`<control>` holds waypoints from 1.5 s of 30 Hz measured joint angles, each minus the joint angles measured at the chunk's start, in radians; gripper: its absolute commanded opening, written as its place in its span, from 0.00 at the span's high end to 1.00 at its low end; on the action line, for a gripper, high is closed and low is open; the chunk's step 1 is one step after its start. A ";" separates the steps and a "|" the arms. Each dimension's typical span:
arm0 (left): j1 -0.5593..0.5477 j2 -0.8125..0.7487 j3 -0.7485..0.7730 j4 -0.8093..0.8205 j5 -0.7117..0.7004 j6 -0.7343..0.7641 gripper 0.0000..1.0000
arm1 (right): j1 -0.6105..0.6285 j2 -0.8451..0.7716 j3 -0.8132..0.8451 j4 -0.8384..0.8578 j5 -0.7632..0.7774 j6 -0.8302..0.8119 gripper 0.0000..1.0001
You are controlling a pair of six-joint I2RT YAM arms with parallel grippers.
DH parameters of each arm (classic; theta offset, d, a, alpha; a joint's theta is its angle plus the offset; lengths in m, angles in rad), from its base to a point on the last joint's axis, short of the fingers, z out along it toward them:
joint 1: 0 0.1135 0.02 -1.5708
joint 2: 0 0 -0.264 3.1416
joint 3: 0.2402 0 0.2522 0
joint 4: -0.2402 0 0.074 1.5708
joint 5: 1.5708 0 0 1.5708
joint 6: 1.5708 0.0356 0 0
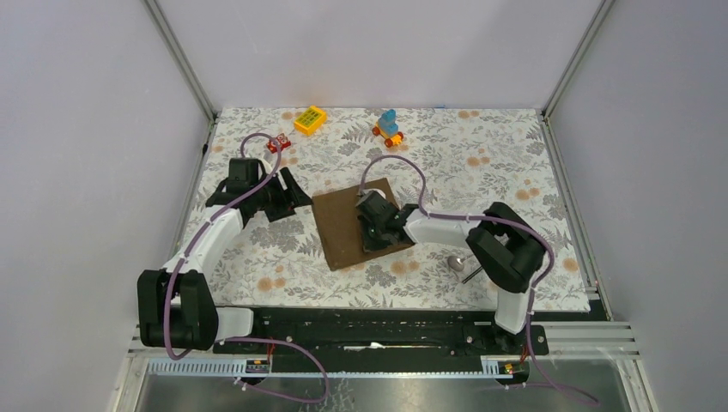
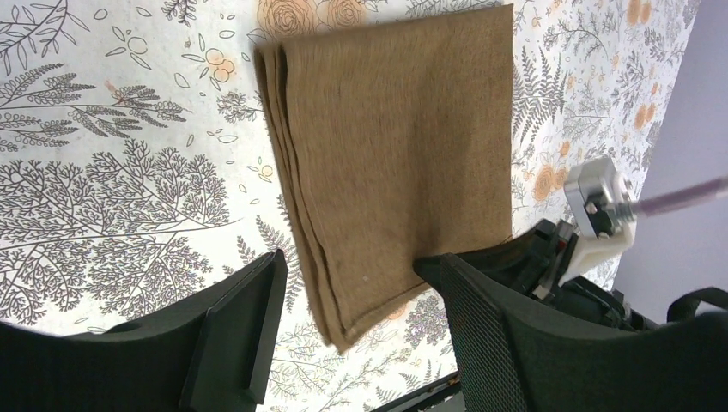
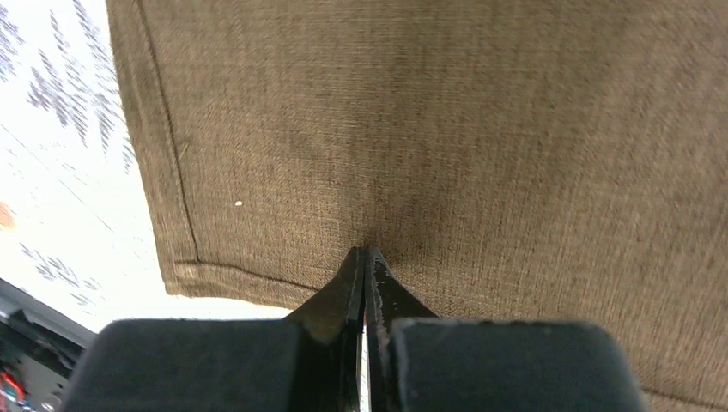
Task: Fold the napkin into a case and place the utensils inside
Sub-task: Rotate the square-folded napkin at the center of the board.
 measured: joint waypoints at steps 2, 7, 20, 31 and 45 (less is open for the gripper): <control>0.000 0.004 0.000 0.001 0.004 0.000 0.28 | -0.003 -0.055 -0.074 0.018 0.007 -0.010 1.00; -0.002 0.023 0.000 0.003 0.031 -0.001 0.28 | -0.107 -0.209 -0.263 0.027 -0.018 -0.038 0.99; -0.234 0.211 0.022 0.037 0.005 -0.012 0.40 | -0.289 -0.245 -0.237 -0.134 0.015 -0.200 0.82; -0.272 0.307 0.027 0.038 -0.045 0.007 0.62 | -0.289 -0.240 -0.229 -0.165 0.033 -0.235 0.82; -0.284 0.302 0.015 0.038 -0.047 0.022 0.67 | -0.292 -0.237 -0.229 -0.153 -0.003 -0.235 0.81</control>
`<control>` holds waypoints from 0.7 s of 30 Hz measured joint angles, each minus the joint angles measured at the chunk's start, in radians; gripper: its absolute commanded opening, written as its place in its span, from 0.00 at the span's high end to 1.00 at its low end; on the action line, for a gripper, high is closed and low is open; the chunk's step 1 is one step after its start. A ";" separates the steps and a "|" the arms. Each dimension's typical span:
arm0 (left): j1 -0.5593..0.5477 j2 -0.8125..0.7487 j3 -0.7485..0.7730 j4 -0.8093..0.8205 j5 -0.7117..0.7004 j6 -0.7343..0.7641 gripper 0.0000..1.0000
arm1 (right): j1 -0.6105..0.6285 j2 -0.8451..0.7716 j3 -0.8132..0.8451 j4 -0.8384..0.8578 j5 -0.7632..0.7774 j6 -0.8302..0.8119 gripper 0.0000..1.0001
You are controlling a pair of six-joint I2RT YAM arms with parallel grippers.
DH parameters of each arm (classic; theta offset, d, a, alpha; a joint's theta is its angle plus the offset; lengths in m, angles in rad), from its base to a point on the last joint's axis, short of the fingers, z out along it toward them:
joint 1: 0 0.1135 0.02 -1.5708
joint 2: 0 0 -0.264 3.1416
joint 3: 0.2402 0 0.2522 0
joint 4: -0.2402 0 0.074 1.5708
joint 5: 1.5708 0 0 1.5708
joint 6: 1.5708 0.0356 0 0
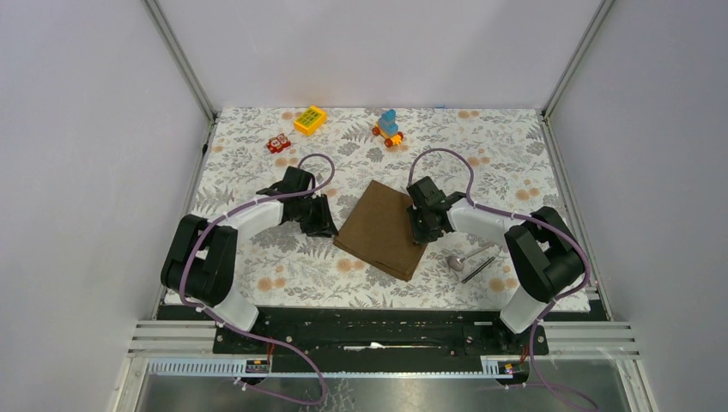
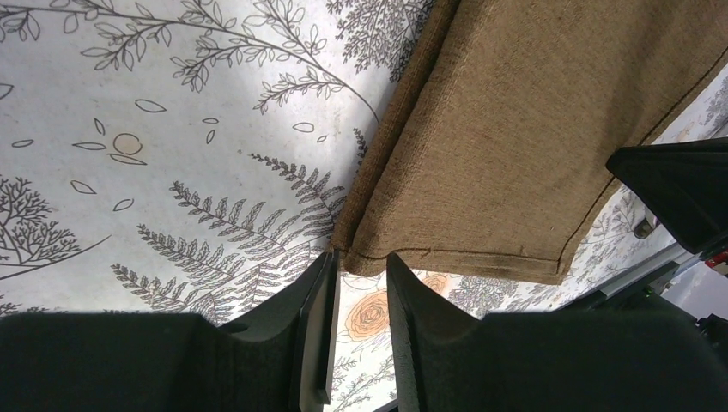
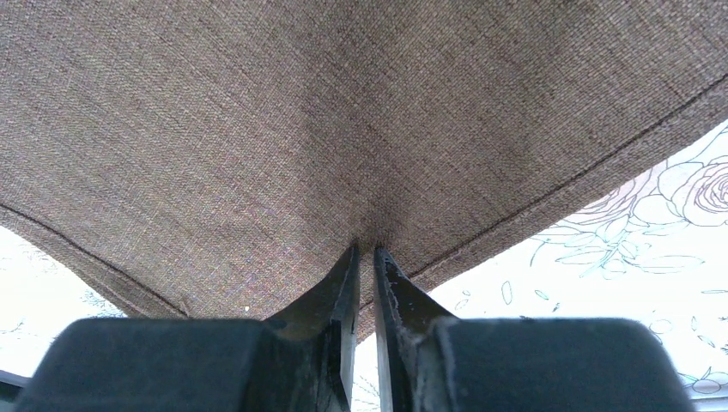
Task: Fold the napkin into a case and place the utensils inside
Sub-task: Rotate the square-folded napkin at the center of the board.
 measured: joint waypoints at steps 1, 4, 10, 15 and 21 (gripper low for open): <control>0.000 0.000 -0.003 0.002 0.000 0.000 0.67 | 0.000 0.000 0.000 0.002 -0.001 0.000 0.81; -0.002 0.000 -0.017 0.008 0.001 0.000 0.70 | 0.000 0.000 -0.001 0.005 -0.008 0.000 0.79; -0.011 0.000 -0.056 0.020 0.009 -0.005 0.88 | -0.001 0.011 0.010 0.000 -0.004 -0.004 0.79; -0.015 -0.007 -0.116 0.027 0.027 -0.030 0.95 | -0.013 0.074 0.087 -0.020 0.015 -0.024 0.79; -0.036 -0.080 -0.210 0.063 0.065 -0.096 0.97 | -0.055 0.166 0.201 -0.011 0.067 -0.106 0.79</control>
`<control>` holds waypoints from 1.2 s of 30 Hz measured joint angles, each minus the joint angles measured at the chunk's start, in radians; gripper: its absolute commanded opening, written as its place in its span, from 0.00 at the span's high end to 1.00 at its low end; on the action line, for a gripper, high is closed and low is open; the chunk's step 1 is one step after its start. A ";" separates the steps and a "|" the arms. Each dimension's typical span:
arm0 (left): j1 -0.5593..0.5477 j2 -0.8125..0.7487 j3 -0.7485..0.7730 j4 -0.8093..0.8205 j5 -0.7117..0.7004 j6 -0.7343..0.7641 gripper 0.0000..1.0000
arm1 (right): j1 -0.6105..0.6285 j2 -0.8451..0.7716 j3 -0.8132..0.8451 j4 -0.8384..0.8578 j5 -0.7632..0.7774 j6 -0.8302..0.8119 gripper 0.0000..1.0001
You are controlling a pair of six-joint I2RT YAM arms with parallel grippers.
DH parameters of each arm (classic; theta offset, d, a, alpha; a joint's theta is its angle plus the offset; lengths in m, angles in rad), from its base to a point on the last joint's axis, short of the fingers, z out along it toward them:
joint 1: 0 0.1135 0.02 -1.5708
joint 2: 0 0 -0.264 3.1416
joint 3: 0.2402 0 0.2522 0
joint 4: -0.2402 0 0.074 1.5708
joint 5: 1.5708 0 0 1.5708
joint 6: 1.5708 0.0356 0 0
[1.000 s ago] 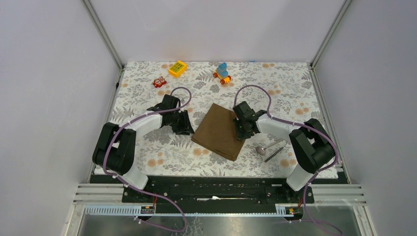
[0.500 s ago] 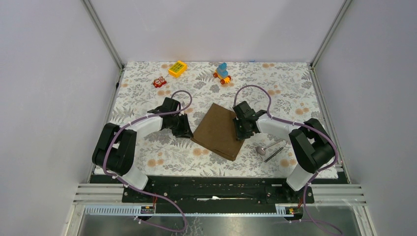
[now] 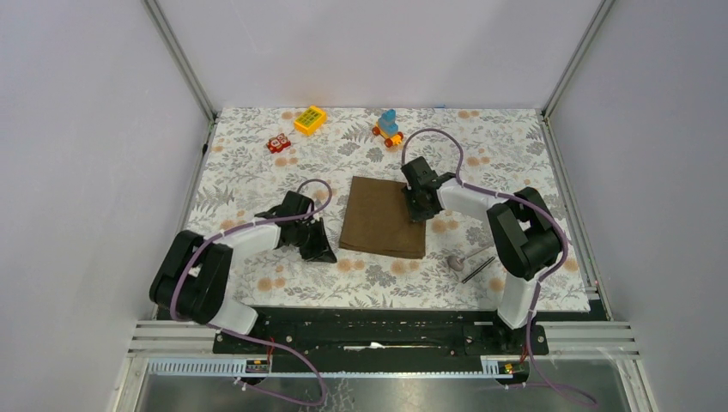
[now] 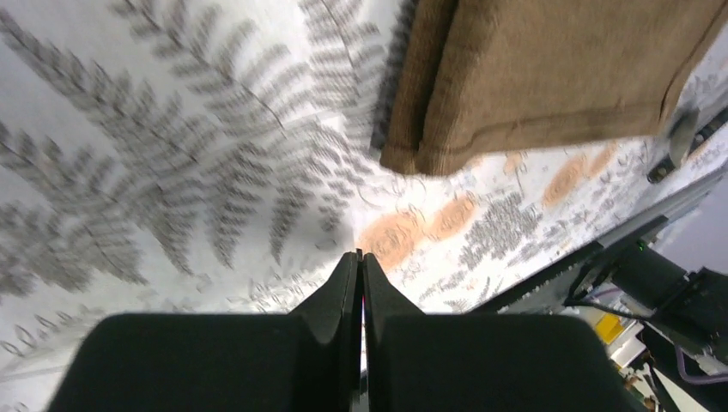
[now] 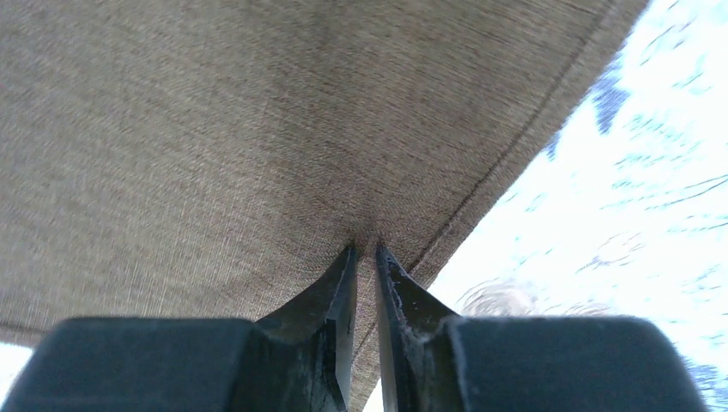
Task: Fold the napkin into a case and place the utensils inside
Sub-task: Rotate the square-folded napkin at the center of the board, then smooth out the square-folded napkin at the center of the board.
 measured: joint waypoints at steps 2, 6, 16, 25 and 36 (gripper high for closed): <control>-0.021 -0.049 -0.031 0.004 0.000 -0.032 0.84 | -0.006 0.024 0.025 0.008 0.039 -0.039 0.75; -0.050 -0.204 -0.077 0.005 0.000 -0.083 0.68 | -0.028 0.067 0.080 0.006 0.150 -0.090 0.59; 0.037 -0.167 0.046 0.124 0.097 -0.173 0.74 | -0.018 -0.038 0.123 0.059 -0.184 0.105 0.49; 0.071 0.090 0.184 0.310 0.159 -0.280 0.85 | 0.031 0.071 -0.072 0.607 -0.708 0.519 0.83; 0.082 0.571 0.556 0.425 0.187 -0.316 1.00 | 0.068 0.187 -0.072 0.770 -0.813 0.613 0.89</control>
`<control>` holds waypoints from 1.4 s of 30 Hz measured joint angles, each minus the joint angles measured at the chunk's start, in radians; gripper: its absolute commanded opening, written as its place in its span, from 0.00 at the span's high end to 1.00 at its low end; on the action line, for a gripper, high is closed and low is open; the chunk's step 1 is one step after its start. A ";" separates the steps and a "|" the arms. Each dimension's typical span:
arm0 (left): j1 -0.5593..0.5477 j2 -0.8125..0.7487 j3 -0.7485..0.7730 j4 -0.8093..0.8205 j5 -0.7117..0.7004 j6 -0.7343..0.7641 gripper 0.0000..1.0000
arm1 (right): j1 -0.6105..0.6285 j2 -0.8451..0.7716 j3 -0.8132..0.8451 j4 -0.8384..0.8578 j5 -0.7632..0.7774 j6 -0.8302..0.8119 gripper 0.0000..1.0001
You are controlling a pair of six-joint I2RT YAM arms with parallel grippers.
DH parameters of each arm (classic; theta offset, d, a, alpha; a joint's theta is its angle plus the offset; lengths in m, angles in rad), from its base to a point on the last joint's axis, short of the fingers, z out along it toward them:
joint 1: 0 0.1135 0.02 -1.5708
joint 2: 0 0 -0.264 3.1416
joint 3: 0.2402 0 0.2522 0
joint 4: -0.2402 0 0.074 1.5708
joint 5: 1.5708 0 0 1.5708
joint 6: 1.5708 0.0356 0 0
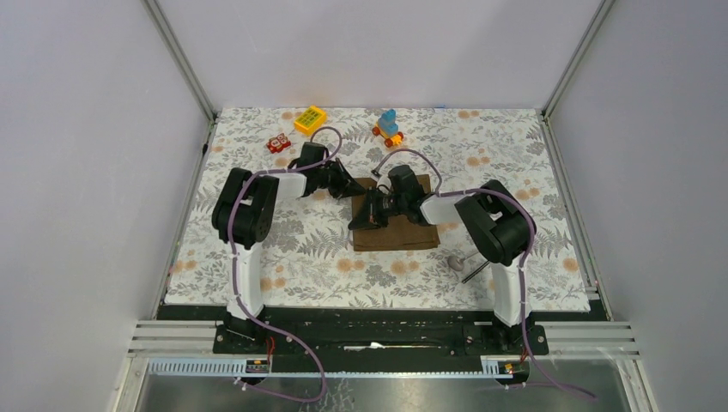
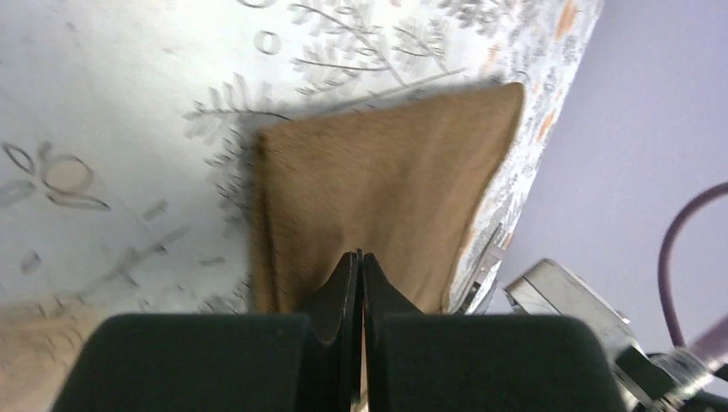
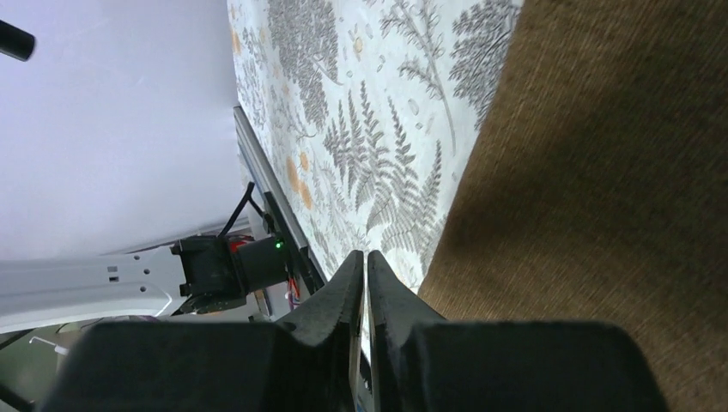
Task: Fold the napkin into a case and place the utensils inside
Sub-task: Smooth out the square-folded napkin at the center of the board, then pick up the top corner of the square-folded napkin from the center of the board.
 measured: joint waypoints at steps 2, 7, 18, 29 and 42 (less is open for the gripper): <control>0.000 0.047 0.019 -0.001 0.000 0.000 1.00 | 0.000 0.028 0.011 0.018 -0.003 0.004 0.89; 0.000 0.082 0.036 -0.007 0.014 -0.003 1.00 | 0.001 0.072 0.005 0.042 -0.002 0.010 0.87; 0.001 0.081 0.037 -0.042 0.036 0.016 0.98 | 0.061 -0.170 -0.312 0.018 0.031 -0.004 0.65; 0.000 -0.151 -0.032 -0.167 0.015 0.113 0.54 | -0.275 -0.680 -0.314 -0.621 0.309 -0.207 0.42; -0.201 -0.355 -0.328 -0.155 0.016 0.151 0.64 | -0.512 -0.520 -0.316 -0.714 0.247 -0.300 0.55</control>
